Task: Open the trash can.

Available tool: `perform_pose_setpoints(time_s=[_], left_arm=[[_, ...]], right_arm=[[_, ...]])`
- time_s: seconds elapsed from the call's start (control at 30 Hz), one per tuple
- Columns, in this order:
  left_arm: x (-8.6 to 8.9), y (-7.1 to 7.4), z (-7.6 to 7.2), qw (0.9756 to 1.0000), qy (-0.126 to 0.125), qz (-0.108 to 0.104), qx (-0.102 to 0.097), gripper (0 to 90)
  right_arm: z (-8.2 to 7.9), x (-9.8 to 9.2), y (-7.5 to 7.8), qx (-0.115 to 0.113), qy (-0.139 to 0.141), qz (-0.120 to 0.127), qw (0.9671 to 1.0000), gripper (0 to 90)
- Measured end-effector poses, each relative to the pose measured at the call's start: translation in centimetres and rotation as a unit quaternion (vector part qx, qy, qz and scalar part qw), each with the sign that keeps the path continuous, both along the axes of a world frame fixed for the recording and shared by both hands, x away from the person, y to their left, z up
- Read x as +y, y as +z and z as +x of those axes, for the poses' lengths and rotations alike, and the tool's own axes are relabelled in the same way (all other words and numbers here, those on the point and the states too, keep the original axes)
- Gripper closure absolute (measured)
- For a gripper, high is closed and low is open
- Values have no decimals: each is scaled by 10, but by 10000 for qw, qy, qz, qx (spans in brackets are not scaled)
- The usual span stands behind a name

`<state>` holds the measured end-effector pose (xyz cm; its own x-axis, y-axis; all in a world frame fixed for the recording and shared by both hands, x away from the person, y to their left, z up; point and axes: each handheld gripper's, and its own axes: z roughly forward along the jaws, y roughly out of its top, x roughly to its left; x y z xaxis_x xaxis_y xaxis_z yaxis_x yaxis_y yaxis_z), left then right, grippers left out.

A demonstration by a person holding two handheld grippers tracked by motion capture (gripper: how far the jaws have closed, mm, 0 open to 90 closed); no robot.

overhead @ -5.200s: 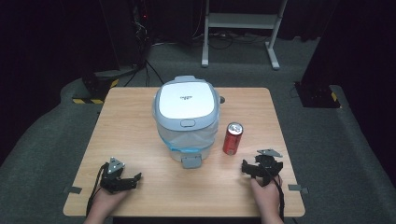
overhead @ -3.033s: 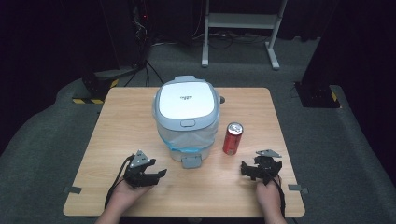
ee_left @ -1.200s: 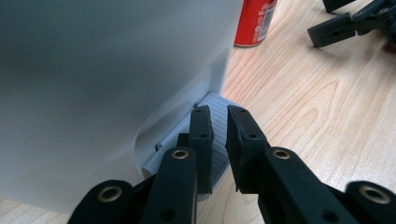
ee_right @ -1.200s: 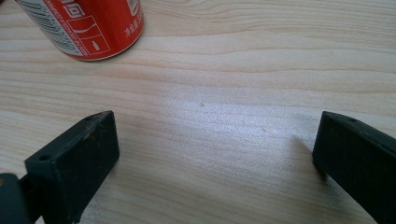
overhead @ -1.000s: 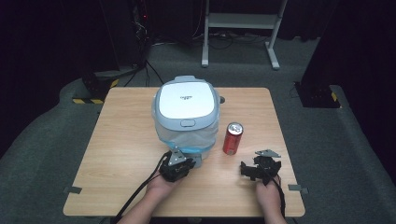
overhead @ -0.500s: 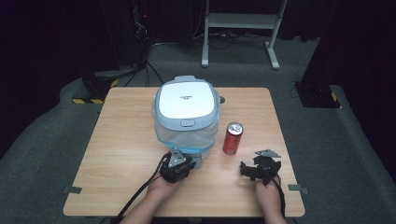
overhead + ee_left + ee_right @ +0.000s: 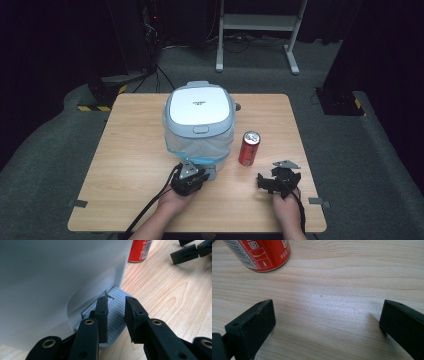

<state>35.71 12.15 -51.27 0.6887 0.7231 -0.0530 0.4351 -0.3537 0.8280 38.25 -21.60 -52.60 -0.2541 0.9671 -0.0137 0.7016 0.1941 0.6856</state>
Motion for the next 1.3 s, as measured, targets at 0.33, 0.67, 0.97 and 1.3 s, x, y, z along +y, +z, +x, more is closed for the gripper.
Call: perform_pose_setpoints(time_s=[0.33,0.67,0.97,1.3], left_arm=[[-3,-5,0,9999,77,24,65,725],[-6,-8,2,9997,119,158,125,726],[-7,-8,1,9995,145,268,85,732],[-4,-8,3,9996,175,138,156,759]], right_arm=[[0,0,0,-7,13,-10,10000,1],[0,0,0,-8,15,-13,10000,2],[0,-1,0,-3,44,8,10000,4],[-14,1,13,-428,273,-10,9987,21]])
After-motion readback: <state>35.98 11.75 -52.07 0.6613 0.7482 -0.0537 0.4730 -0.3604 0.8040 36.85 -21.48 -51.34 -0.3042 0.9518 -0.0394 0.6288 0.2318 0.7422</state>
